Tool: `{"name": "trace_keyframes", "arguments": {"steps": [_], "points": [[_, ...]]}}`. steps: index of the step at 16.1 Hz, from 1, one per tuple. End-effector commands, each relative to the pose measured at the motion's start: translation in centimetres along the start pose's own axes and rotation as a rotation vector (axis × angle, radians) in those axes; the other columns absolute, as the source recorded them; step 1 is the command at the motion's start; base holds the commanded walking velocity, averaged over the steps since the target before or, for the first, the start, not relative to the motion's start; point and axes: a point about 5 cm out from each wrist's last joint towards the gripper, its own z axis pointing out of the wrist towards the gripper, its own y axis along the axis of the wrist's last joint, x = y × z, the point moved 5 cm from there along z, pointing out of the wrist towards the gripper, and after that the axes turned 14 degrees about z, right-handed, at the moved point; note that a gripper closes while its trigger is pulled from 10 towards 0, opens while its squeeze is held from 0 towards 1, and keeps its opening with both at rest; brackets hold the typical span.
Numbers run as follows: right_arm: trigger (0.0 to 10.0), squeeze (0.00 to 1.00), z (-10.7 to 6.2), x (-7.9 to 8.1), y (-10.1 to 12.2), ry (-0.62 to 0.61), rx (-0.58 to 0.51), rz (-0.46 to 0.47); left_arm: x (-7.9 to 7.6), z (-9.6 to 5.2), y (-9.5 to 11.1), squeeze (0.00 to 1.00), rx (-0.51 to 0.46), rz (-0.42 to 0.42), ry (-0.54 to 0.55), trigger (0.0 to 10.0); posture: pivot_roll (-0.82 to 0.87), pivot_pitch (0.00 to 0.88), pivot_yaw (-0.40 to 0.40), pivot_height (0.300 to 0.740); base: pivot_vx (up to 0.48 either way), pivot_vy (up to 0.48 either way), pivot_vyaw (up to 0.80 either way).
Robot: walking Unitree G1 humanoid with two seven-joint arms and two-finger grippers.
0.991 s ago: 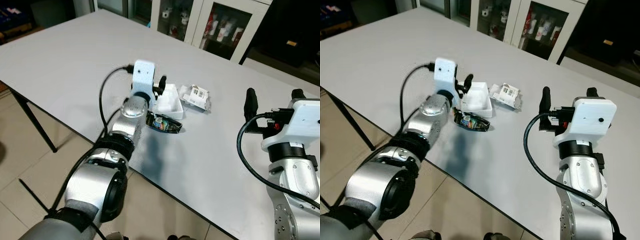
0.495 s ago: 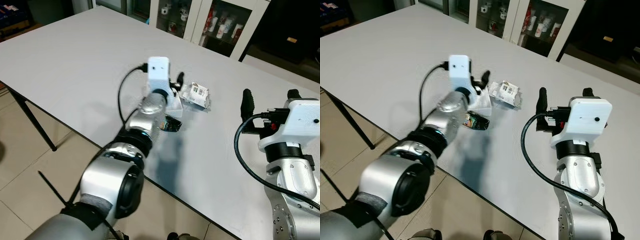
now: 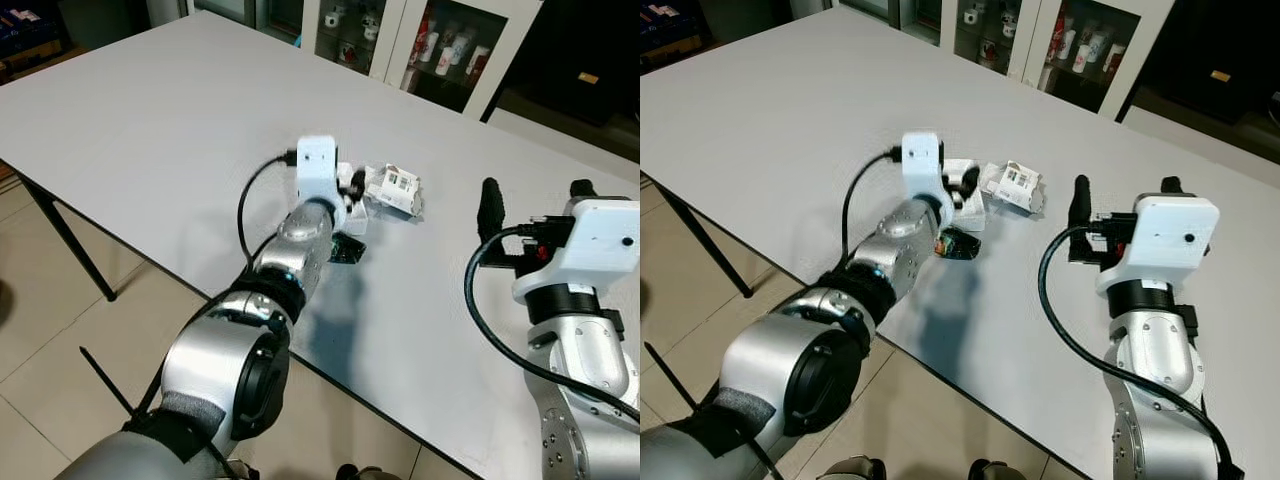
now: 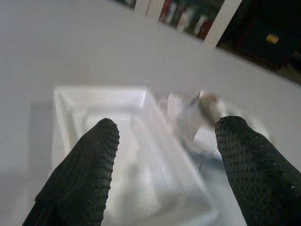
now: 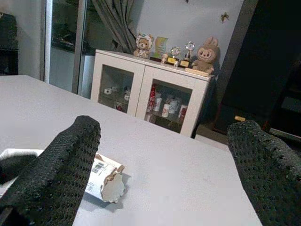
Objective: Picking trash to rubbish bin
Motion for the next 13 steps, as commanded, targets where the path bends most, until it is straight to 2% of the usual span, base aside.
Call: {"name": "trace_keyframes", "arguments": {"steps": [1,2,3,5,13], "points": [[10.0,0.0,-0.1,-0.3,0.3,-0.018,-0.006,-0.009,-0.8,-0.2,-1.3,0.0,0.048,0.01,-0.019,10.0,0.02,0.121,-0.099,0.74,0.0,0.0,0.0],[10.0,0.0,-0.2,-0.3,0.1,-0.021,0.0,-0.005,-0.8,-0.4,-2.9,0.0,0.096,0.026,-0.029,10.0,0.01,0.124,-0.097,0.74,0.0,0.0,0.0],[10.0,0.0,-0.2,-0.2,0.0,-0.021,0.002,-0.004,-0.8,-0.6,-3.4,0.0,0.109,0.038,-0.034,10.0,0.01,0.126,-0.096,0.74,0.0,0.0,0.0],[10.0,0.0,-0.4,-0.3,-0.1,-0.028,0.008,-0.003,-0.8,-0.7,-4.0,0.0,0.123,0.064,-0.037,10.0,0.0,0.13,-0.094,0.74,0.0,0.0,0.0],[10.0,0.0,-0.6,-0.5,-0.3,-0.035,0.017,-0.005,0.1,-1.3,-6.4,0.0,0.19,0.083,-0.017,10.0,0.01,0.136,-0.096,0.74,0.0,0.0,0.0]]}}
